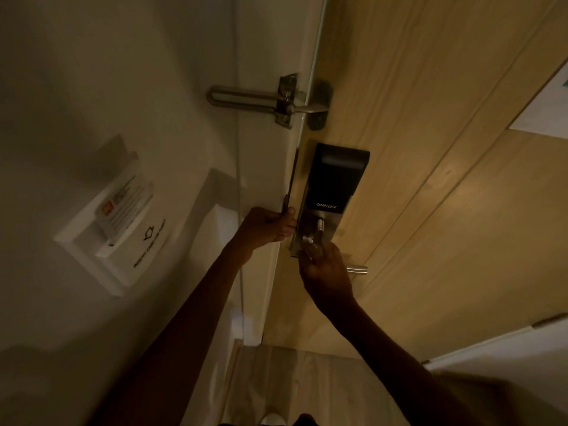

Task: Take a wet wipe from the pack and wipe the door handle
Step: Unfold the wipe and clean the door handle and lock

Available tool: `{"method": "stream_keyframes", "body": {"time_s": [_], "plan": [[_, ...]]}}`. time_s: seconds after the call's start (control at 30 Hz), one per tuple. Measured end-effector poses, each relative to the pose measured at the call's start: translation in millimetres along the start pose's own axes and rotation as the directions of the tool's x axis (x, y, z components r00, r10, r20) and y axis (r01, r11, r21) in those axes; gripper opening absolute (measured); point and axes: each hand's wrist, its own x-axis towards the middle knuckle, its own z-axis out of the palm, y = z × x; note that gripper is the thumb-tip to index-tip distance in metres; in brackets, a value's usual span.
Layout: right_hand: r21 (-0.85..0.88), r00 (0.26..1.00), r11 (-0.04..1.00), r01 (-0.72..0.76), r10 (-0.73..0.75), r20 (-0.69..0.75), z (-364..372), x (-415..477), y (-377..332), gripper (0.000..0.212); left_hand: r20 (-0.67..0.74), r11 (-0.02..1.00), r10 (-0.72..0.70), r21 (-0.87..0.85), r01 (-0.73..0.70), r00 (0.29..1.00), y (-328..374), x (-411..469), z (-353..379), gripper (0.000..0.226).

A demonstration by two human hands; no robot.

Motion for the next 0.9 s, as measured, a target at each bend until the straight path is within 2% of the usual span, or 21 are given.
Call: {"method": "stream_keyframes", "body": {"time_s": [0.17, 0.33, 0.43, 0.57, 0.67, 0.8, 0.9], "plan": [[0.057, 0.996, 0.994, 0.090, -0.090, -0.005, -10.7, -9.5, 2.9, 0.012, 0.003, 0.999, 0.020, -0.030, -0.020, 1.000, -0.3, -0.5, 1.1, 0.041], [-0.039, 0.993, 0.993, 0.111, -0.110, 0.037, -1.6, 0.8, 1.1, 0.015, -0.021, 0.999, 0.036, -0.013, -0.037, 0.999, -1.4, 0.4, 1.2, 0.036], [0.040, 0.991, 0.991, 0.127, -0.128, 0.025, -4.7, -6.1, 5.5, 0.013, -0.027, 0.999, 0.050, 0.019, -0.050, 0.998, -3.8, 2.3, 1.2, 0.037], [0.221, 0.987, 0.962, 0.160, -0.160, -0.016, -9.2, -19.5, 27.4, 0.026, -0.038, 0.998, 0.043, 0.037, -0.042, 0.998, -8.6, 3.6, 2.0, 0.038], [0.204, 0.980, 0.958, 0.200, -0.196, -0.042, -11.0, -31.3, 41.6, 0.032, -0.056, 0.998, 0.050, 0.029, -0.049, 0.997, -11.2, 3.5, 2.9, 0.041], [0.160, 0.996, 0.984, 0.077, -0.067, -0.064, -17.1, -52.4, 52.4, 0.040, -0.062, 0.998, 0.051, 0.031, -0.049, 0.997, -13.9, 3.7, 5.5, 0.038], [0.149, 0.992, 0.987, -0.060, 0.076, -0.103, -18.5, -56.9, 43.3, 0.036, -0.106, 0.998, 0.058, 0.009, -0.058, 0.993, -17.4, 4.4, 7.7, 0.032]]}}
